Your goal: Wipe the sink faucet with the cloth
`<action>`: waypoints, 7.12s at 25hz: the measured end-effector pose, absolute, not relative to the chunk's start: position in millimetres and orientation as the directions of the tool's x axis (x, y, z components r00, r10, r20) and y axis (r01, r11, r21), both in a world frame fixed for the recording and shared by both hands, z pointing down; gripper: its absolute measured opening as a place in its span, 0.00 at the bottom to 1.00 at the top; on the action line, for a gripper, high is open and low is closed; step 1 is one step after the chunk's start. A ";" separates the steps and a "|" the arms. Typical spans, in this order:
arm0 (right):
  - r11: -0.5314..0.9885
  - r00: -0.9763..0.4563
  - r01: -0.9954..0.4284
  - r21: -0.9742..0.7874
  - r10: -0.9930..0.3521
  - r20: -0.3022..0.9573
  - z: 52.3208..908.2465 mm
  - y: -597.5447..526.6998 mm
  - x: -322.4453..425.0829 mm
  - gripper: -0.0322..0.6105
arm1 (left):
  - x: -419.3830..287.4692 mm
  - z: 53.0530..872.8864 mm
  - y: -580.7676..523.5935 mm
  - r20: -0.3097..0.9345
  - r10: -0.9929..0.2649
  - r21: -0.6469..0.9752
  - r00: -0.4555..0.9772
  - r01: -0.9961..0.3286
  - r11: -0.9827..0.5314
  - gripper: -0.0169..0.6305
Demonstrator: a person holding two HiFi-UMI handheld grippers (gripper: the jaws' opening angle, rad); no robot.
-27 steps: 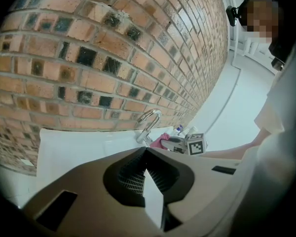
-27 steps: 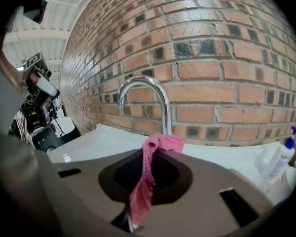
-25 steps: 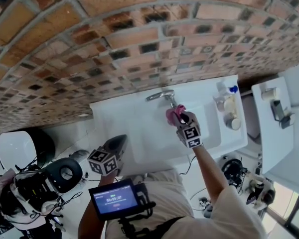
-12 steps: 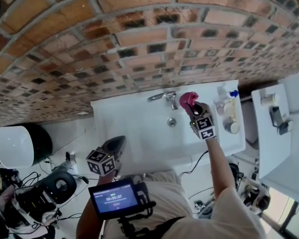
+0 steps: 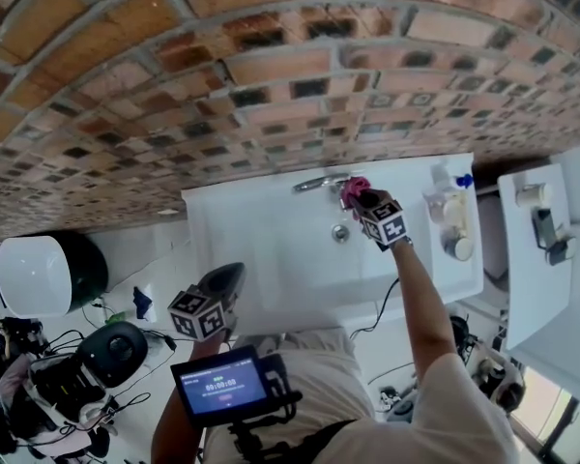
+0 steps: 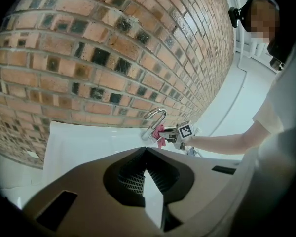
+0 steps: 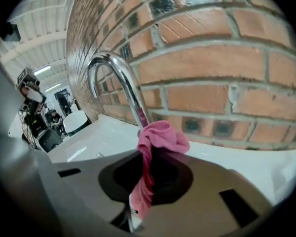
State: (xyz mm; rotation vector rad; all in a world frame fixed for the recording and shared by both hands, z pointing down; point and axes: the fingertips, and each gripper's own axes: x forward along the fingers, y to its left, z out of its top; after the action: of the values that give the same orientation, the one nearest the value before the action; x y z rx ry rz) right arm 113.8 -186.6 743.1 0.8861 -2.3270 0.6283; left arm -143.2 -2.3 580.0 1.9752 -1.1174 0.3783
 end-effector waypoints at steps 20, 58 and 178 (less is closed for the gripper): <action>0.418 -0.517 -0.838 -0.350 -0.406 0.754 815.7 -177.5 147.5 0.11 | -143.9 599.0 2.2 0.648 -0.533 0.485 0.545 -0.834 -0.263 0.02; -0.064 -0.184 -0.924 -0.377 -0.790 0.584 676.3 -154.2 73.9 0.11 | -192.9 602.7 16.1 0.607 -0.563 0.546 0.560 -0.809 -0.216 0.02; 0.789 -0.879 -0.459 -0.407 -0.340 0.333 565.3 -190.3 62.5 0.11 | -176.1 611.1 8.5 0.596 -0.578 0.563 0.557 -0.803 -0.194 0.02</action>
State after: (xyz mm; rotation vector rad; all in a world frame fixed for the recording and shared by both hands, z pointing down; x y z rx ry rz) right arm 62.5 -190.3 565.3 0.6221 -2.7380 0.7147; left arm -176.1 8.5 611.1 1.8894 -1.1228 0.3145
